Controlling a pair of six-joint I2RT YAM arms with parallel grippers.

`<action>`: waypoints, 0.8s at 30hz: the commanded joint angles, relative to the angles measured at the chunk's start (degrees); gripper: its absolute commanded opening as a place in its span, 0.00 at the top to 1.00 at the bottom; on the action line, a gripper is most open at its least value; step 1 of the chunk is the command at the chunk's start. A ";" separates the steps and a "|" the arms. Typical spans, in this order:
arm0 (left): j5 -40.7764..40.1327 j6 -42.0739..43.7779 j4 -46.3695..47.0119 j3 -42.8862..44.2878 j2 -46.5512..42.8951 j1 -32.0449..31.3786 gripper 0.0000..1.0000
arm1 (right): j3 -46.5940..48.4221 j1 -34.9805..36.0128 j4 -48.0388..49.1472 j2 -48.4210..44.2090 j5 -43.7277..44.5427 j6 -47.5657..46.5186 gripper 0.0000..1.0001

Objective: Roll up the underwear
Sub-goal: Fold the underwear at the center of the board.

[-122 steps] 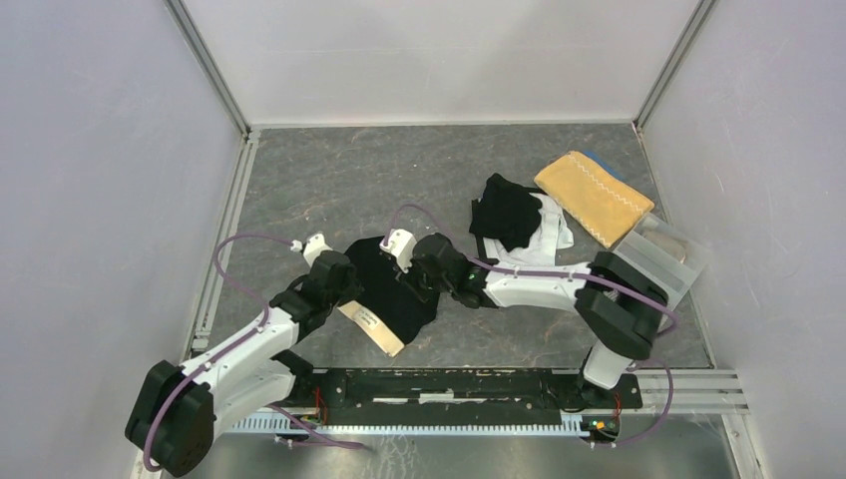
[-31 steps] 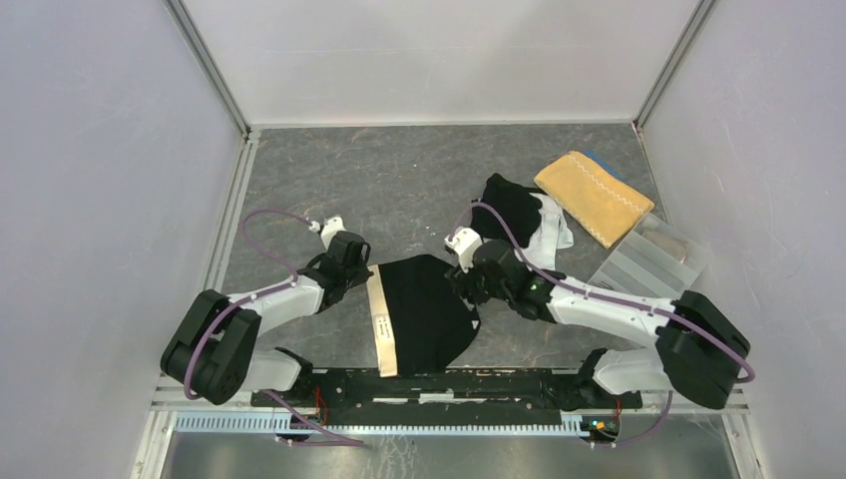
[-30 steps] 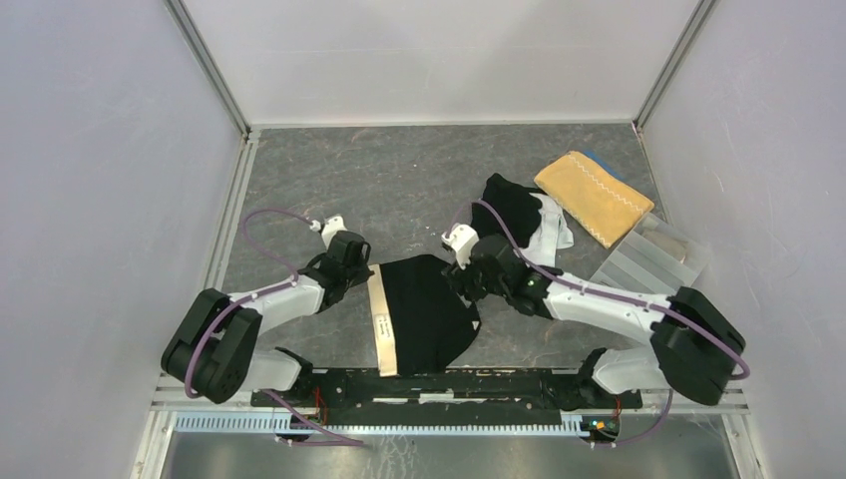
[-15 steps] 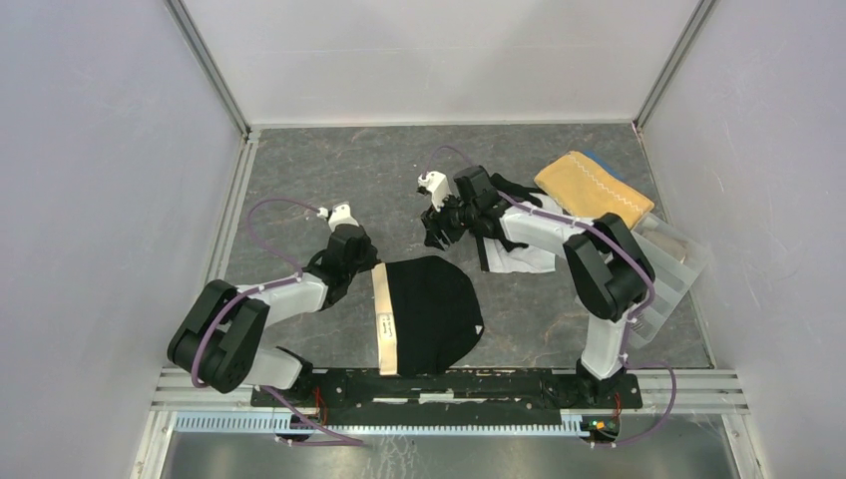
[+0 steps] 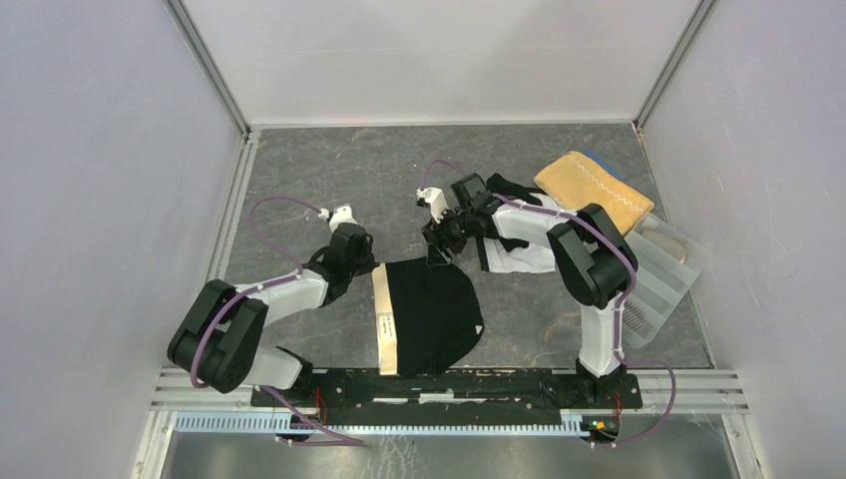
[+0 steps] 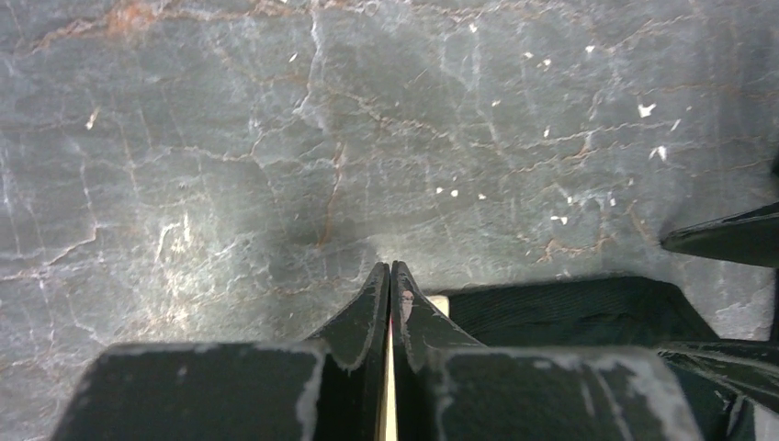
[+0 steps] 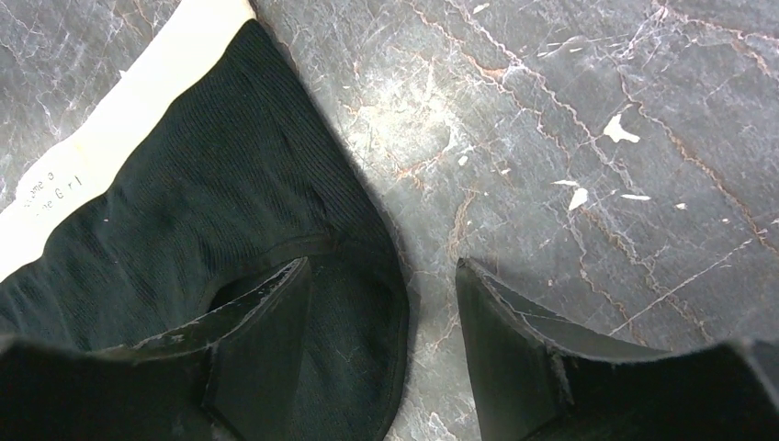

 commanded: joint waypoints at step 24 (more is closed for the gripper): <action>0.35 -4.76 -2.62 1.15 -1.04 0.42 0.46 | -2.77 -0.45 4.18 -1.42 -2.25 -0.06 0.93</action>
